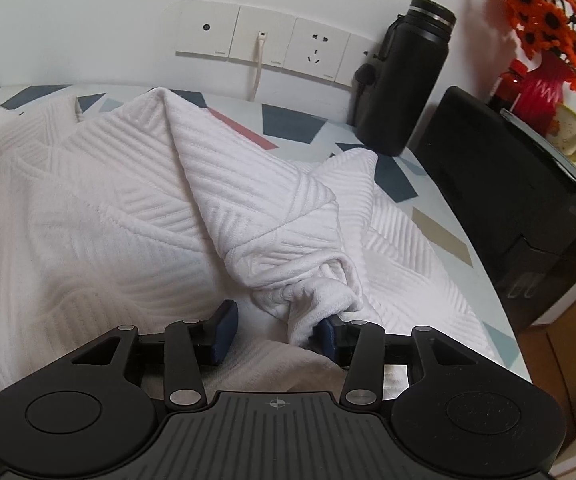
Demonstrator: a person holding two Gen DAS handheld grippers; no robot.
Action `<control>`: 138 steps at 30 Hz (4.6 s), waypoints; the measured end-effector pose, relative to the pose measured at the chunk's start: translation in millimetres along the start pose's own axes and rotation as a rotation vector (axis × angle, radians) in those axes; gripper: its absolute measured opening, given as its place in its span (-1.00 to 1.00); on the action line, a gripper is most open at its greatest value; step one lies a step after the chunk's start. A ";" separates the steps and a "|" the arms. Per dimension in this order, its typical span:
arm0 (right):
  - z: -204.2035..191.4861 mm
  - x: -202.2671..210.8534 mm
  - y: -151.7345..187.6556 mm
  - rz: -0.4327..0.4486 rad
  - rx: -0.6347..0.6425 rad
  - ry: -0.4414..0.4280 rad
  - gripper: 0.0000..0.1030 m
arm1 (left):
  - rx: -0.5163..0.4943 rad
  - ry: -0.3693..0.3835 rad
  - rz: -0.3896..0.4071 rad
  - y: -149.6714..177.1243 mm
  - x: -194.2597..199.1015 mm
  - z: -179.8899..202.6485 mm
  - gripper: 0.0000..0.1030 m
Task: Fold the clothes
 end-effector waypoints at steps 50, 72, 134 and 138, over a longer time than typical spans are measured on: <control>14.5 42.9 11.7 -0.029 -0.204 -0.231 0.36 | -0.113 0.113 0.020 -7.6 26.3 7.4 0.03; 69.4 54.1 -10.9 0.074 -0.349 -0.173 0.31 | -0.047 0.105 0.293 -21.7 99.2 6.0 -0.91; 5.4 42.1 48.7 -0.158 -0.177 -0.182 -0.11 | 0.068 0.082 0.121 1.9 48.0 -38.9 -0.53; 14.8 42.2 48.6 -0.159 -0.225 -0.194 -0.38 | 0.070 0.093 0.118 5.0 41.2 -37.8 -0.37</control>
Point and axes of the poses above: each gripper's, at about its wrist camera, not at the fingertips, and x roughly against the way its jaws point, z to its right, y to its underside, the point moved 10 cm from there along -x, roughly the way its jaws point, and after that the axes turned 11 degrees about -z, right-handed, at the moved point
